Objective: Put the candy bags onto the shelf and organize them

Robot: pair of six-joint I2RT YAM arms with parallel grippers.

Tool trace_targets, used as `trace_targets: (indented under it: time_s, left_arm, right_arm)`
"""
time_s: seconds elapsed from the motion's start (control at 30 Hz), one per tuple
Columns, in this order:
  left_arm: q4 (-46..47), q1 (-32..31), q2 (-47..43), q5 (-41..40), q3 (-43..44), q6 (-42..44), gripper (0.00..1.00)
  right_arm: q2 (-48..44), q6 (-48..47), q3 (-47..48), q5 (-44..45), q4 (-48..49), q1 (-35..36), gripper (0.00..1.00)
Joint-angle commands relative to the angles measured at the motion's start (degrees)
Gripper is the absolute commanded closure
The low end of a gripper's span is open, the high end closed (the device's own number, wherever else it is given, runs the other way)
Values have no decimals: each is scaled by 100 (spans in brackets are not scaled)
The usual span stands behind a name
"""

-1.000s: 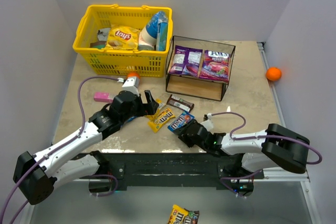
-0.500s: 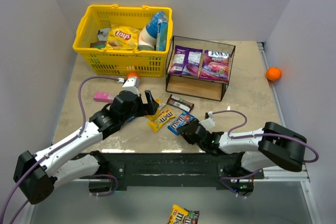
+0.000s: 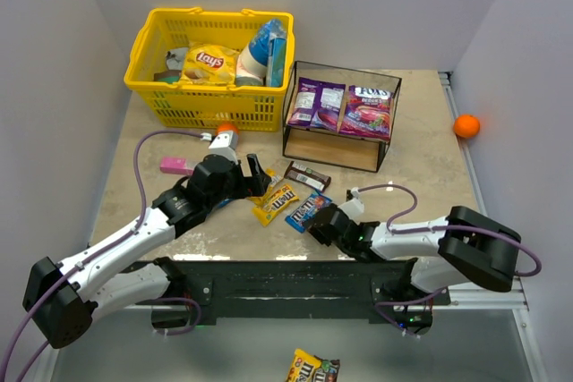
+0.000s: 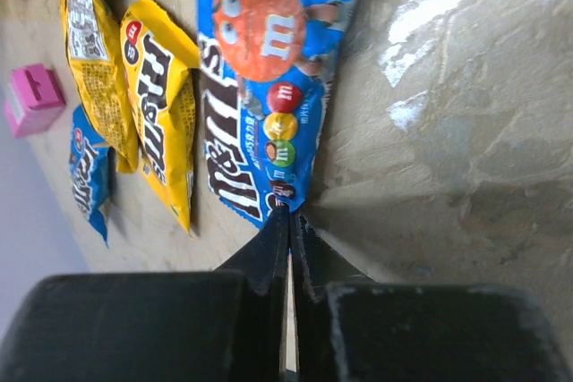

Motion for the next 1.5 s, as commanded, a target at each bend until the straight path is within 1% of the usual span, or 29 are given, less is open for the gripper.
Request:
trace_targets:
  time_s: [0.0, 0.17, 0.37, 0.4, 0.5, 0.57, 0.6, 0.63, 0.67, 0.7, 0.77, 0.8, 0.9, 1.0, 1.17, 1.47]
  left_arm:
    - [71, 32, -59, -49, 95, 123, 3]
    - [71, 32, -24, -40, 103, 123, 3]
    - [45, 32, 28, -31, 174, 149, 3]
    - [53, 32, 29, -22, 182, 158, 3]
    - [80, 32, 90, -5, 200, 167, 3]
    - [106, 32, 151, 48, 218, 150, 3]
    - [106, 32, 169, 65, 218, 149, 3]
    - [115, 23, 187, 92, 218, 141, 3]
    - [124, 32, 204, 109, 218, 123, 3]
    - [132, 32, 222, 109, 218, 123, 3]
    - [150, 32, 231, 127, 218, 106, 3]
    - [167, 32, 240, 127, 218, 105, 3]
    - [185, 32, 266, 145, 226, 97, 3]
    - [185, 41, 301, 180, 235, 79, 3]
    - [203, 41, 354, 197, 235, 62, 3]
    - [194, 50, 424, 232, 253, 44, 3]
  right_arm:
    - [-296, -395, 407, 19, -842, -19, 100]
    - [-710, -746, 548, 291, -1255, -19, 100]
    - [-1422, -1800, 1031, 933, -1940, -19, 100]
    - [-1527, -2124, 1180, 1012, -1976, -27, 100]
    - [-1747, -2652, 1409, 1206, -2029, -106, 100]
    - [-1774, -2899, 1471, 1066, -1898, -334, 100]
    - [-1757, -3170, 1506, 961, -1819, -439, 100]
    - [-1748, -3286, 1507, 829, -1618, -693, 100]
    - [-1678, -3392, 1507, 489, -1494, -826, 100]
    - [-1634, -3662, 1498, 346, -1354, -940, 100]
    - [-1415, -3919, 1576, 126, -1063, -1152, 100]
    - [-1327, -4216, 1707, 73, -993, -1187, 100]
    - [-941, -4691, 1954, -128, -817, -1310, 100]
    - [-563, -4991, 2121, -357, -527, -1460, 100]
    - [53, -5300, 2446, -727, -184, -1688, 100]
    - [1143, -5730, 3017, -1149, 27, -2066, 100]
